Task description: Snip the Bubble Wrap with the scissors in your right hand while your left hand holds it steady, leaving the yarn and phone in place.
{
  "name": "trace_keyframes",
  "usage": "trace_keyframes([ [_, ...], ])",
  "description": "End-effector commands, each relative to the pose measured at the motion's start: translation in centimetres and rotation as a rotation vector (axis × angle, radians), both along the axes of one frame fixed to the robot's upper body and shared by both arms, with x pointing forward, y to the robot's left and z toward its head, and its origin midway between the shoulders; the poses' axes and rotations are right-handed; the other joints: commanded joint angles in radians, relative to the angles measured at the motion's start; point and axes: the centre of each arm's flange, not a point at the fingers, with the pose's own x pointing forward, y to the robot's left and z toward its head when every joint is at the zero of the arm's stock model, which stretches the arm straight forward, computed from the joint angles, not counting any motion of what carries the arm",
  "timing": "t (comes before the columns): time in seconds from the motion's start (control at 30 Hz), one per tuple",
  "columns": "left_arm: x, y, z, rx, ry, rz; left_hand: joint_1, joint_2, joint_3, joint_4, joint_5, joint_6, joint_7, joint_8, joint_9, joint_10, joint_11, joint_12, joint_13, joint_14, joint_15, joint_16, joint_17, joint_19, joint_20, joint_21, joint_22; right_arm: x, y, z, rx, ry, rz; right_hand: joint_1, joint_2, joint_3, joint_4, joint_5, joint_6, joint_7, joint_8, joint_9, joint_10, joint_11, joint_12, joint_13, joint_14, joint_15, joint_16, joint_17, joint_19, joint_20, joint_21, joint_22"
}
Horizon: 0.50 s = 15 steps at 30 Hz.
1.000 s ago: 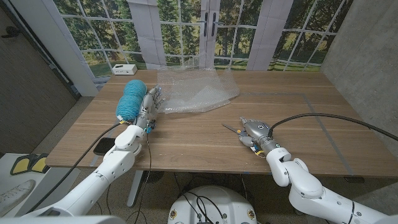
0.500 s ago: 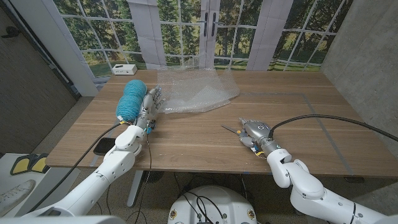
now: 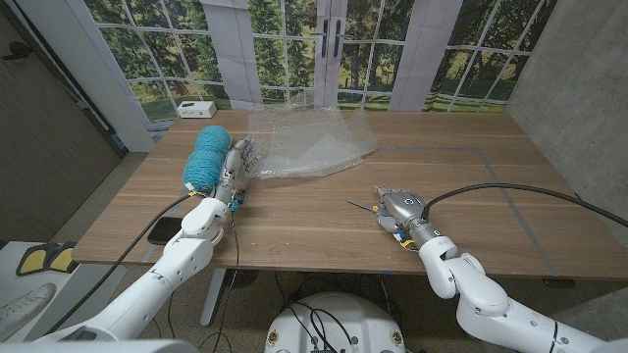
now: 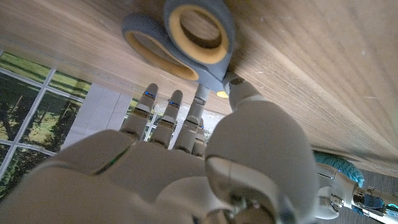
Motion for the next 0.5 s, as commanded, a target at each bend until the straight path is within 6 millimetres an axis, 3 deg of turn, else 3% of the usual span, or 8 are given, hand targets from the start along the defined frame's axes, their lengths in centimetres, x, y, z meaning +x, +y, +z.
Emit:
trace_keyframes([
  [0.03, 0.0, 0.2, 0.1, -0.003, -0.002, -0.002, 0.006, -0.002, 0.0, 0.0, 0.003, 0.007, -0.001, 0.002, 0.003, 0.003, 0.002, 0.002, 0.003, -0.002, 0.001, 0.004, 0.005, 0.003, 0.0, 0.002, 0.002, -0.1, -0.4, 0.8, 0.088, -0.022, 0.035, 0.045, 0.016, 0.001, 0.007, 0.01, 0.025, 0.002, 0.0, 0.004, 0.078, -0.055, 0.041, 0.019, 0.021, -0.17, 0.014, 0.008, 0.014, -0.009, 0.009, 0.002],
  [0.37, -0.1, 0.2, 0.2, -0.001, -0.006, -0.003, 0.005, -0.002, -0.001, 0.001, 0.003, 0.007, -0.001, 0.002, 0.003, 0.0, 0.0, 0.0, 0.003, -0.002, 0.001, 0.004, 0.005, 0.003, 0.0, 0.002, 0.002, -1.4, -1.2, 4.6, 0.278, -0.06, 0.121, 0.067, 0.016, -0.013, 0.016, 0.019, 0.048, 0.0, -0.001, 0.005, 0.108, -0.055, 0.047, -0.001, 0.043, -0.171, 0.029, 0.022, 0.023, -0.015, 0.008, 0.002],
  [0.5, -0.2, 0.3, 0.1, -0.003, -0.004, 0.001, 0.004, -0.002, -0.001, 0.001, 0.003, 0.008, -0.001, 0.002, 0.003, 0.0, -0.001, 0.0, 0.003, -0.002, 0.001, 0.004, 0.005, 0.003, 0.001, 0.002, 0.002, -1.4, -1.7, 5.6, 0.38, -0.037, 0.158, 0.075, 0.017, -0.02, 0.018, 0.021, 0.054, -0.001, -0.003, 0.005, 0.12, -0.075, 0.05, -0.007, 0.049, -0.173, 0.035, 0.027, 0.027, -0.02, 0.008, 0.002],
])
